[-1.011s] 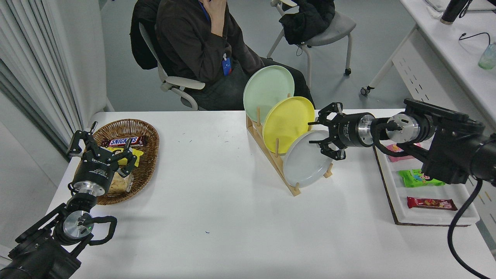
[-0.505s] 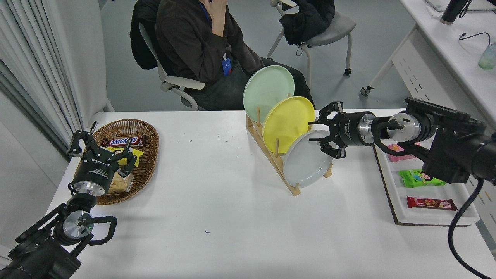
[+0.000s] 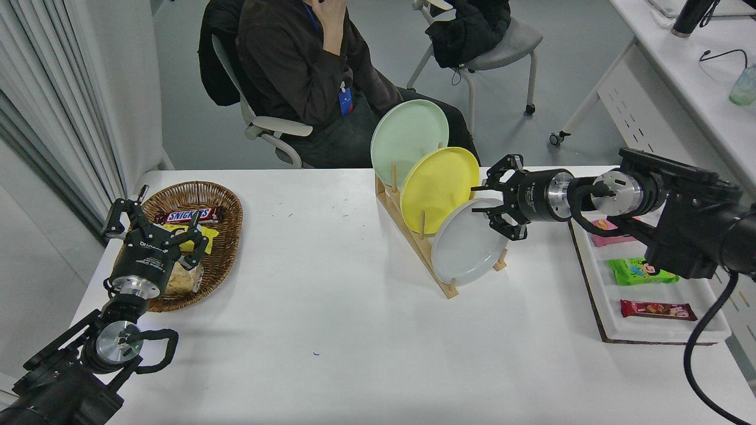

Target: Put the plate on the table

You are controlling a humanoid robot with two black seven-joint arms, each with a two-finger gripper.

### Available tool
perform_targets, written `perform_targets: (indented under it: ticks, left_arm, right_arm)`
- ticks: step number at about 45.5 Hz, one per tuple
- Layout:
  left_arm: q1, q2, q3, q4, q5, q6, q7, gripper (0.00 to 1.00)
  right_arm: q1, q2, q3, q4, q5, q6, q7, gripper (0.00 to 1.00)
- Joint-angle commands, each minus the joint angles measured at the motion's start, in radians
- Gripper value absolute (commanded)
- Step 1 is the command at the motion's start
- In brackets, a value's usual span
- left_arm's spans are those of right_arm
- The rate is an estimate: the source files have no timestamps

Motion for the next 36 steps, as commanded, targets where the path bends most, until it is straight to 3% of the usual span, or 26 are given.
perform_targets:
  ticks: [1, 36]
  left_arm:
    - [0.0, 0.0, 0.0, 0.0, 0.0, 0.0, 0.001, 0.98]
    - [0.0, 0.0, 0.0, 0.0, 0.0, 0.0, 0.001, 0.98]
  right_arm:
    - [0.002, 0.0, 0.0, 0.001, 0.002, 0.0, -0.002, 0.31]
    - [0.003, -0.008, 0.001, 0.003, 0.002, 0.003, -0.028, 0.22]
